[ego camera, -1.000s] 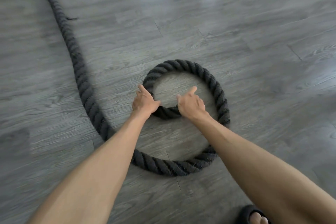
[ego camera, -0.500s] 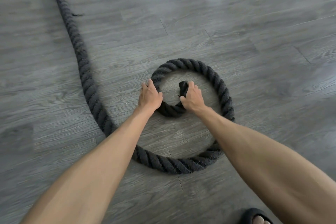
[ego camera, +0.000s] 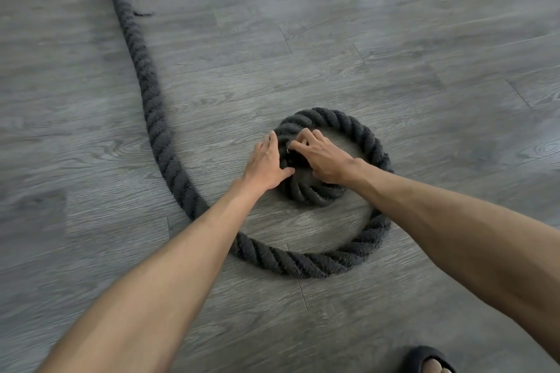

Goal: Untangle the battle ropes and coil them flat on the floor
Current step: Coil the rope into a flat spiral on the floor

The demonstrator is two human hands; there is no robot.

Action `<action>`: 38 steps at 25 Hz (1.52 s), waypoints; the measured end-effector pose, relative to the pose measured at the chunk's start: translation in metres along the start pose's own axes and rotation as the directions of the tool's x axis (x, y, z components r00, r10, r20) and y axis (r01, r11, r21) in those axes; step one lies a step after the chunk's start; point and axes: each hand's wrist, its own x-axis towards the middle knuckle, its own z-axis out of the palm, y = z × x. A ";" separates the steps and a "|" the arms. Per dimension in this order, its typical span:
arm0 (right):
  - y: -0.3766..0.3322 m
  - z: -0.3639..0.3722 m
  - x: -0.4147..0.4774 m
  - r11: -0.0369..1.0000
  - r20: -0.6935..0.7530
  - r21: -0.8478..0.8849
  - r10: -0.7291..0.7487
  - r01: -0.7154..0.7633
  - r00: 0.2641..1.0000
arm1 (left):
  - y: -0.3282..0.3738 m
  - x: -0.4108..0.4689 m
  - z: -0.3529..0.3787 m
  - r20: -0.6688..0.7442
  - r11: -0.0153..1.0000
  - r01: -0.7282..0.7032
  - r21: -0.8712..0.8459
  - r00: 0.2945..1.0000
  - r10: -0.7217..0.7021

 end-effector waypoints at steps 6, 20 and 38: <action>-0.003 0.001 -0.004 0.994 -0.027 0.057 -0.091 0.093 0.995 | 0.008 0.000 0.011 -0.078 0.982 0.015 0.188 0.997 0.000; 0.019 0.021 -0.033 0.942 -0.352 0.232 0.313 -0.242 0.882 | -0.004 0.012 0.024 -0.280 0.923 -0.090 0.373 0.938 0.205; 0.052 0.015 -0.023 0.831 0.029 0.234 0.513 -0.504 0.858 | 0.033 0.036 0.014 -0.187 0.876 0.057 0.478 0.982 0.038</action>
